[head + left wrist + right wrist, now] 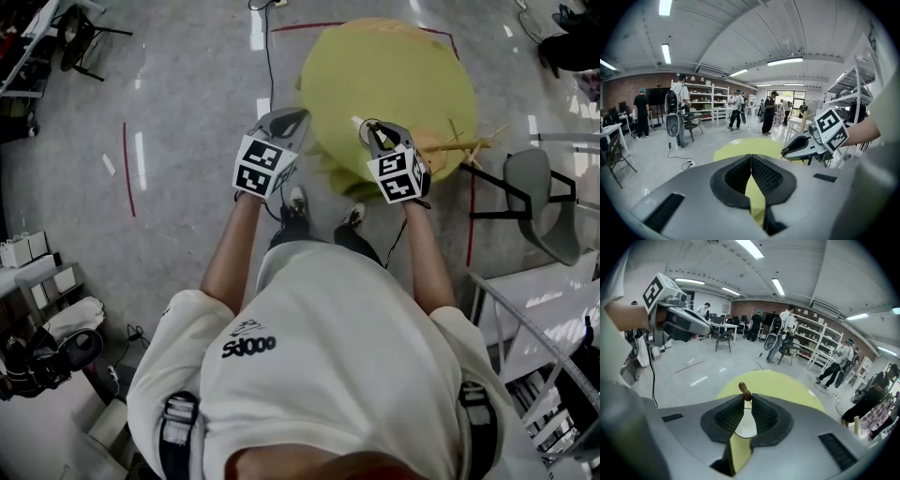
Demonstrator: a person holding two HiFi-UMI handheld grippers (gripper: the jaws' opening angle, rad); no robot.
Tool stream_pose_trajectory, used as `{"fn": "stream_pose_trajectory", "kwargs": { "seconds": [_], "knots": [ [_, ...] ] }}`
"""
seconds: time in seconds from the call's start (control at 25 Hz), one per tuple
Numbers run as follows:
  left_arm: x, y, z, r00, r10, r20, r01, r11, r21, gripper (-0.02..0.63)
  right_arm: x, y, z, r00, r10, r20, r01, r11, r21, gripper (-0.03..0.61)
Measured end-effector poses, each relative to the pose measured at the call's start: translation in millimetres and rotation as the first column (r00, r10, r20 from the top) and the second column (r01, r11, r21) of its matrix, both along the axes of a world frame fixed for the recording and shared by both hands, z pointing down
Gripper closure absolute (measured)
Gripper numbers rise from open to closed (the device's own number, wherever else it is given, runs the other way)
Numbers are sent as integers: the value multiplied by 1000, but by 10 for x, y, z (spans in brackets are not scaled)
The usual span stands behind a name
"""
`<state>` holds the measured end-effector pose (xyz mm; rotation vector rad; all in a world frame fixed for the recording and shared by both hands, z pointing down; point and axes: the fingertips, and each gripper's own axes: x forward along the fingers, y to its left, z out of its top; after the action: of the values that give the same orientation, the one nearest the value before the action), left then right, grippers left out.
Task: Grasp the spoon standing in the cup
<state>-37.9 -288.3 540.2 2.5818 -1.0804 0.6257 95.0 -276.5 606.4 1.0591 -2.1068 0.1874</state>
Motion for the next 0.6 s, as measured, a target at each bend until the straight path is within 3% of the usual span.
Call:
{"fn": "stream_pose_trajectory", "kwargs": {
  "seconds": [0.36, 0.6],
  "knots": [
    [134, -184, -718, 995, 45, -91, -32, 990, 138, 585, 180, -94, -855, 993, 39, 115, -51, 993, 107, 512],
    [273, -319, -1165, 994, 99, -40, -86, 963, 256, 585, 394, -222, -1550, 987, 72, 141, -104, 966, 236, 512]
  ]
}}
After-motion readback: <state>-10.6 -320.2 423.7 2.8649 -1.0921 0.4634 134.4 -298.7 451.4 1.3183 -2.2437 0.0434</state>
